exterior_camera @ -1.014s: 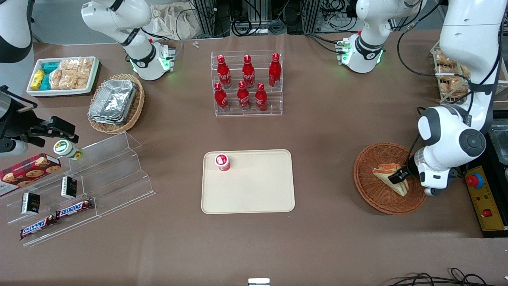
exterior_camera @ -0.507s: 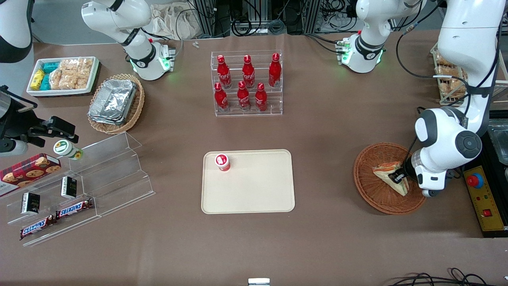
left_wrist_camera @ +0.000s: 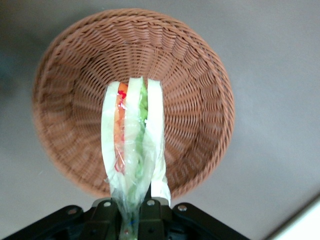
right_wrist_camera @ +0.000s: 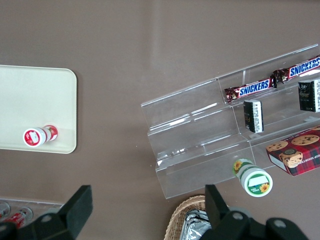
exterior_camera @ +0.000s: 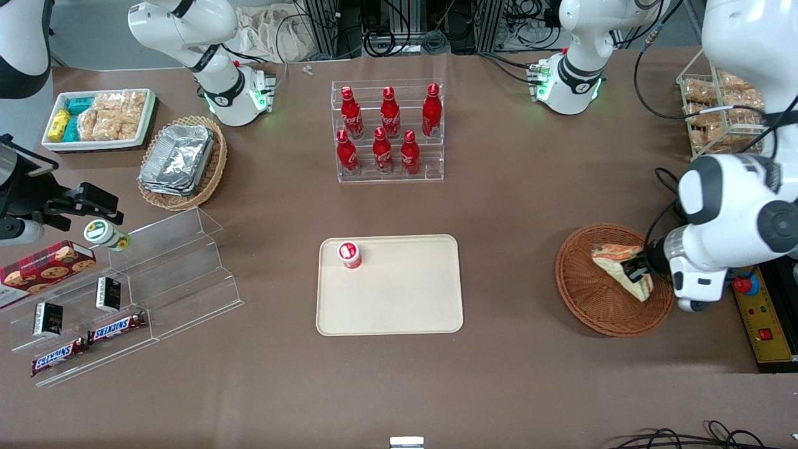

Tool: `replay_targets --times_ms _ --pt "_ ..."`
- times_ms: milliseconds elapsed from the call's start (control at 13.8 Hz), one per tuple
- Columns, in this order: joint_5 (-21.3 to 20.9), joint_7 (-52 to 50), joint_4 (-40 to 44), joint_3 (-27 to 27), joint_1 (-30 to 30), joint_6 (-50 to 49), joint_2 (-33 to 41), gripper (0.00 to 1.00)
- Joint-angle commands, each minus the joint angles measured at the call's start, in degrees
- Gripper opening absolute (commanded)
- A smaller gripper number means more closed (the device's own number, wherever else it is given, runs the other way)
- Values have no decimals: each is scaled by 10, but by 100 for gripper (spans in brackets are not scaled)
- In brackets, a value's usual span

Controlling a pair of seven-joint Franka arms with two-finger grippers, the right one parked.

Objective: Place sandwich from basket to tray
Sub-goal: 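Lift the sandwich out of the basket toward the cream tray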

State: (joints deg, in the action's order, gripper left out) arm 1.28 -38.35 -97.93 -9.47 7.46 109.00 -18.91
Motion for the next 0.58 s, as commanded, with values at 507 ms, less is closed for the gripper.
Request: replay_targets --times_ms 507 --pt "-61 22 134 -171 -10 -186 25 2"
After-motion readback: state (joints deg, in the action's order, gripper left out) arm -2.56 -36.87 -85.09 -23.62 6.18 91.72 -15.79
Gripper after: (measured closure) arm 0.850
